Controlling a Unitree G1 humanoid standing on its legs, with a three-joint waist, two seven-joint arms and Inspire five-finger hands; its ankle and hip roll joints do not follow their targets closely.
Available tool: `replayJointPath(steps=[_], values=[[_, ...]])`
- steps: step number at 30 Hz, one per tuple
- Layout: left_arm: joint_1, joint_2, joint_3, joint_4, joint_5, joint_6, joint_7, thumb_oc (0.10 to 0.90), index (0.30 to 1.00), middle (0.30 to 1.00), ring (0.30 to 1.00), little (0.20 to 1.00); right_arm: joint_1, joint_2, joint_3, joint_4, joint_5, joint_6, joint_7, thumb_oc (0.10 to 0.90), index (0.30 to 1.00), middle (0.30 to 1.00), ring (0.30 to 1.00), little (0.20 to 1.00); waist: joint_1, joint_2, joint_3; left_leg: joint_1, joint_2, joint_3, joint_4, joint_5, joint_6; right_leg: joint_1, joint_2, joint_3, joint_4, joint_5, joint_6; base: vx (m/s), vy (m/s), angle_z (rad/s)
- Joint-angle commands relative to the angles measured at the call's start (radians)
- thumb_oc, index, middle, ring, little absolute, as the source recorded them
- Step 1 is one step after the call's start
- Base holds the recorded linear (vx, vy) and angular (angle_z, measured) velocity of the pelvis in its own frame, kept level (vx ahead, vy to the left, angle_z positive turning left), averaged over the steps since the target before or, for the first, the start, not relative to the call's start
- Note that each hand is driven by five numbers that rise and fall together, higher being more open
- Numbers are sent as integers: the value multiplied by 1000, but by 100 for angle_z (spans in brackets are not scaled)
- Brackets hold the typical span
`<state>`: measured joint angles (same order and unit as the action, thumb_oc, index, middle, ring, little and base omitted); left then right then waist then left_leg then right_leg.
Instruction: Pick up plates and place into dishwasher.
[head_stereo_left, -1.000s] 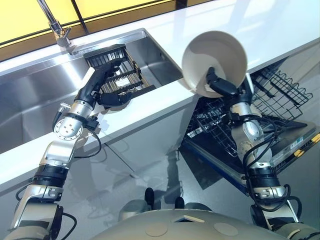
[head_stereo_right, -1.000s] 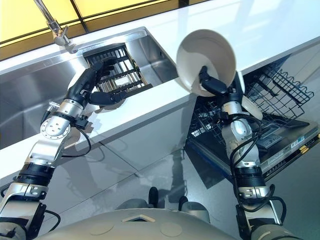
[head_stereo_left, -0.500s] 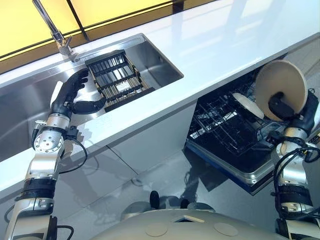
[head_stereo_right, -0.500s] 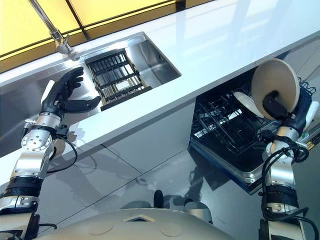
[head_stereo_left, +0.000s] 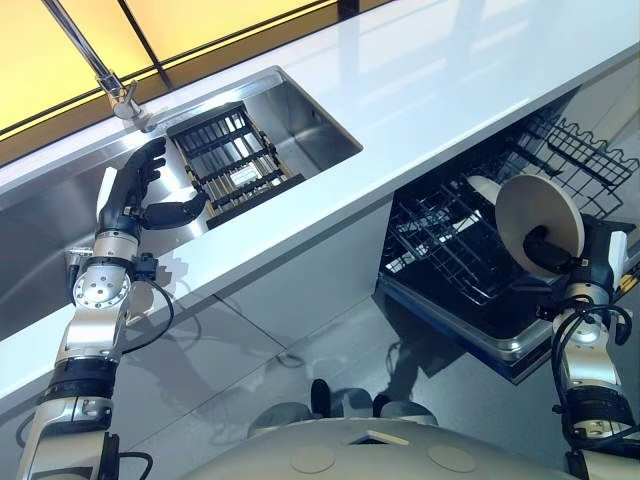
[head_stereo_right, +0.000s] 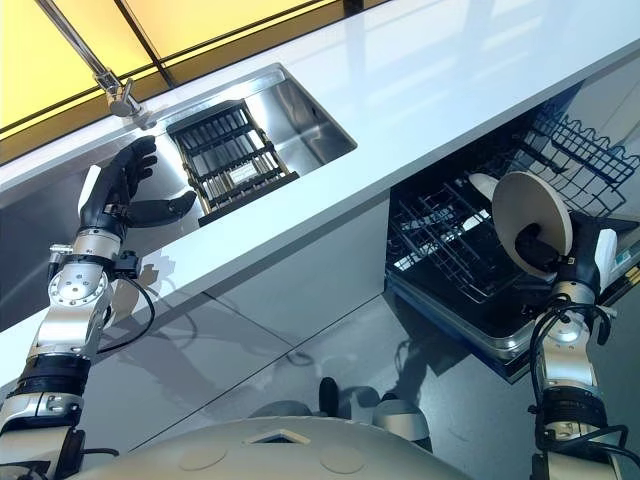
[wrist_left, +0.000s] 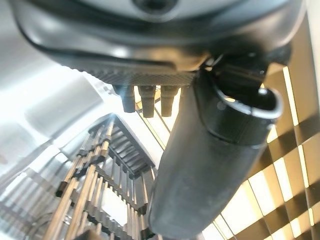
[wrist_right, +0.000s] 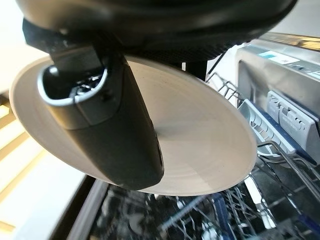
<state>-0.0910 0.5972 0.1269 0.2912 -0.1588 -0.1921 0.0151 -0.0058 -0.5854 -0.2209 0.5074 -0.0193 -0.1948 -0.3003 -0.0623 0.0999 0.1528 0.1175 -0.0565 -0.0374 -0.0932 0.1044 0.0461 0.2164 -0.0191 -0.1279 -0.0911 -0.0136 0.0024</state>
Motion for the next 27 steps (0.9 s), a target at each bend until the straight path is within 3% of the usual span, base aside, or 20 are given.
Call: replayJointPath(steps=[1,7,11,23,24,25,26,27], values=[[-64,34,84,-55,-44,-69,51,800,900,900,900,900,-147,-133,-3,-53,-40,-118,-17,100,300,300,300,200,42,-25,-33,56,-14,-2,26,-115,-3,-103,10,-8,180,-90,11,42,38,10],[-47,18,86,-56,-39,-59,47,800,900,900,900,900,-172,-123,38,-55,-61,-132,24,100,300,300,300,200,60,-22,-29,53,-19,-17,23,-103,-1,-100,2,-19,180,-82,14,29,43,18],[-24,10,88,-53,-50,-59,32,800,900,900,900,900,-167,-97,65,-38,-61,-77,35,100,300,300,300,200,69,-19,-35,56,-22,-22,23,-96,-1,-93,-5,-28,181,-78,16,46,53,9],[29,-23,57,-52,-61,-57,-1,800,900,900,900,900,-144,-3,170,60,-165,249,74,100,300,300,300,200,87,8,-56,82,-34,-28,24,-87,-5,-63,-28,-61,202,-89,13,40,65,11],[31,-26,49,-50,-67,-57,-3,800,900,900,900,900,-144,-1,181,76,-181,299,82,235,415,415,415,335,89,10,-60,83,-36,-30,25,-86,-5,-61,-30,-64,203,-89,13,20,57,-3],[32,-28,47,-53,-66,-55,-5,800,900,900,900,900,-145,1,183,85,-181,320,89,435,587,587,587,535,91,11,-61,84,-37,-31,25,-85,-5,-59,-31,-65,204,-89,12,20,54,0],[35,-30,44,-56,-66,-52,-6,800,900,900,900,900,-146,3,186,91,-185,351,102,800,900,900,900,900,92,12,-61,85,-38,-33,26,-85,-6,-59,-32,-66,205,-89,12,17,42,4],[35,-30,39,-54,-67,-51,-6,800,900,900,900,900,-147,4,188,104,-194,365,111,800,900,900,900,900,92,14,-62,86,-38,-35,26,-84,-5,-58,-33,-67,207,-88,11,17,41,4]])
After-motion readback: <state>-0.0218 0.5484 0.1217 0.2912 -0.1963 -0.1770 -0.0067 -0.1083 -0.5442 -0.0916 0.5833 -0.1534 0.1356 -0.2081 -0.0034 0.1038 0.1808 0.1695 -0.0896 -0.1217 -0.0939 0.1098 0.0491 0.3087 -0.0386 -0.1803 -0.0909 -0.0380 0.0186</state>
